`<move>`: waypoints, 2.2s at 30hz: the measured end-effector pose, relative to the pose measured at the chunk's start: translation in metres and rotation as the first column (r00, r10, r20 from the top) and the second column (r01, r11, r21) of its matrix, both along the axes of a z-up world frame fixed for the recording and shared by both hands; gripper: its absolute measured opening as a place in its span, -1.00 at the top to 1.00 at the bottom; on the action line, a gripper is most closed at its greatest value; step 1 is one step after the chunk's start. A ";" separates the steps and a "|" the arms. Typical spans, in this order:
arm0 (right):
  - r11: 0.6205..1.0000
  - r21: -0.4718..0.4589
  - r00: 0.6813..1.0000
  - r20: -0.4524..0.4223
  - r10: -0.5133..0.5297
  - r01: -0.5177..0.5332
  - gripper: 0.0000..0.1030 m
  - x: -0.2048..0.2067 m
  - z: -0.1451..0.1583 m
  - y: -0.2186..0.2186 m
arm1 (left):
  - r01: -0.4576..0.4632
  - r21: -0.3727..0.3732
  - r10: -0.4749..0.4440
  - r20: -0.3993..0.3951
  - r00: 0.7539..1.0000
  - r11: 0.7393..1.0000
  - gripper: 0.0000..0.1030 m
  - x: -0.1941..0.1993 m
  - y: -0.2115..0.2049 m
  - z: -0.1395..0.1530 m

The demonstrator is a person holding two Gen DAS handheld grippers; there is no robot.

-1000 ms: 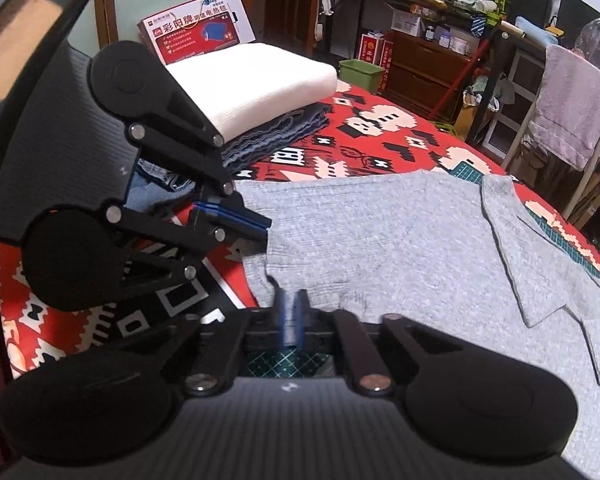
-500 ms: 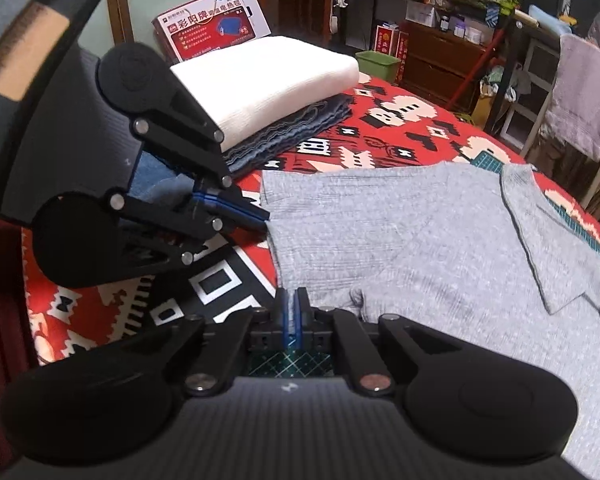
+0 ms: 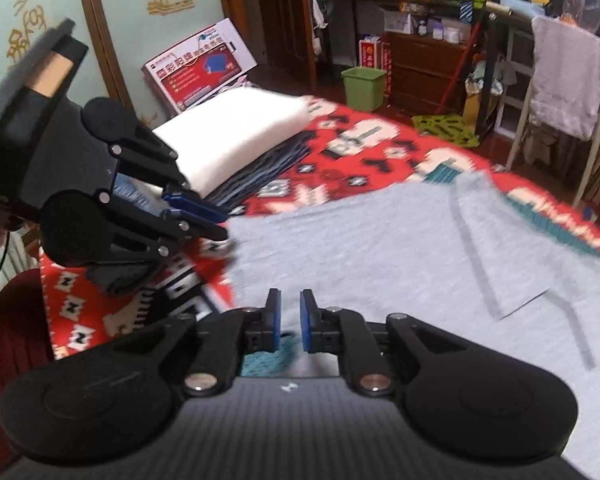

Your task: Fold clothes

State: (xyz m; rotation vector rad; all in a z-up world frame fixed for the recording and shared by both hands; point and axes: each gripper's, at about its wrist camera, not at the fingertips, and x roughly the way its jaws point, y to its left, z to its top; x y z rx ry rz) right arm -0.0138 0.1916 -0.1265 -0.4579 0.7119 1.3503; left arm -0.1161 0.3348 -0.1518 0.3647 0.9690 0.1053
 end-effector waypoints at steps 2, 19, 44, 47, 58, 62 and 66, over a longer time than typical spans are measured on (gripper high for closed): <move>1.000 -0.005 1.000 0.027 -0.005 0.005 0.79 0.020 0.008 0.000 | -0.030 -0.014 0.030 -0.024 0.999 0.999 0.79 0.014 0.010 -0.003; 0.972 -0.084 0.947 0.220 0.233 -0.219 0.79 0.122 -0.012 0.141 | -0.081 -0.073 0.071 -0.130 0.989 0.994 0.73 0.065 0.045 -0.017; 0.818 -0.349 0.805 0.230 0.547 -0.457 0.57 0.129 -0.050 0.192 | -0.120 -0.251 0.044 -0.289 0.956 0.960 0.67 0.084 0.073 -0.012; 0.804 -0.362 0.790 0.230 0.568 -0.472 0.49 0.131 -0.049 0.195 | -0.115 -0.238 0.042 -0.291 0.956 0.964 0.65 0.084 0.072 -0.012; 0.799 -0.304 0.827 0.055 0.559 -0.519 0.91 0.158 -0.049 0.199 | -0.123 -0.295 0.034 -0.292 0.956 0.947 0.95 0.087 0.077 -0.012; 0.795 -0.304 0.811 0.107 0.576 -0.524 0.95 0.147 -0.049 0.193 | -0.113 -0.242 0.047 -0.264 0.963 0.964 0.96 0.082 0.067 -0.012; 0.821 -0.278 0.830 0.123 0.545 -0.498 0.97 0.150 -0.049 0.195 | -0.127 -0.159 0.085 -0.247 0.965 0.979 0.96 0.081 0.067 -0.005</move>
